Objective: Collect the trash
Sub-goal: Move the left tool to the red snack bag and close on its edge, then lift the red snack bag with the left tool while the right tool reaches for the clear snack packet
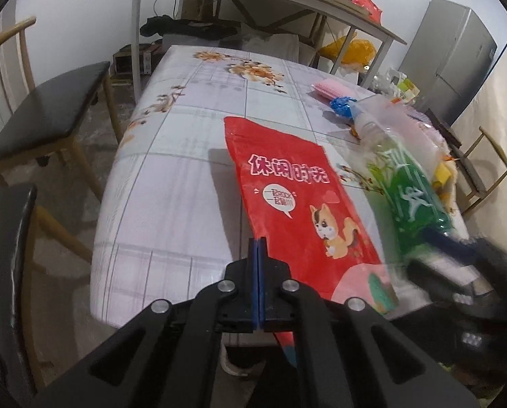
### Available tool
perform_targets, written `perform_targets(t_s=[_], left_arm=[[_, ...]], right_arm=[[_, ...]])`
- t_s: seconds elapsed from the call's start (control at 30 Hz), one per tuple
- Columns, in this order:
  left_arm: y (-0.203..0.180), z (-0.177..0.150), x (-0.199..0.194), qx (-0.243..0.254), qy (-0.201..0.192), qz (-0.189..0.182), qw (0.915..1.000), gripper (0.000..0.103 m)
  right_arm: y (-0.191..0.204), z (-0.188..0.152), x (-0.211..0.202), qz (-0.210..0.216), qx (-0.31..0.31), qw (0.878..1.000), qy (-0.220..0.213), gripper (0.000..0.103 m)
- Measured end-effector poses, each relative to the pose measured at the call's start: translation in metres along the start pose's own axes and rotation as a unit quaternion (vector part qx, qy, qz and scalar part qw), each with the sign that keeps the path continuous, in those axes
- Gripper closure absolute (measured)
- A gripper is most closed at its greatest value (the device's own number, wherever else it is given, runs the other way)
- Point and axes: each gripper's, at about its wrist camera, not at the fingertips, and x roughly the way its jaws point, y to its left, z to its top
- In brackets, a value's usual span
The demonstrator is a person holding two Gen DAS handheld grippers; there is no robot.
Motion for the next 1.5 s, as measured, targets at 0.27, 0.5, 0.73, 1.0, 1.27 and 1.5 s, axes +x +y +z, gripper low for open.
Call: perform_targets(t_s=[0.27,0.5,0.73,1.0,1.27,1.5], left_arm=[[0.009,-0.008,-0.004,-0.077,0.011,-0.102,0.9917,0.103],[0.024,-0.003,0.015,-0.156,0.036,-0.165,0.9732,0.096],[0.029,0.000,0.025,-0.181,0.045,-0.193,0.9632,0.074],[0.032,0.002,0.036,-0.183,0.053,-0.172,0.9666,0.069],[0.027,0.005,0.041,-0.175,0.060,-0.176,0.9669,0.059],[0.043,0.003,0.046,-0.231,0.059,-0.254,0.9372,0.057]], right_arm=[[-0.015,-0.016,0.040,0.030,0.032,0.997,0.068,0.091],[-0.025,-0.019,0.044,0.046,0.048,0.996,0.052,0.092],[-0.020,-0.023,0.037,0.052,0.043,0.997,0.043,0.092],[-0.018,-0.025,0.031,0.054,0.039,0.997,0.039,0.092],[-0.018,-0.025,0.032,0.054,0.039,0.997,0.039,0.092],[-0.019,-0.024,0.032,0.053,0.039,0.997,0.038,0.092]])
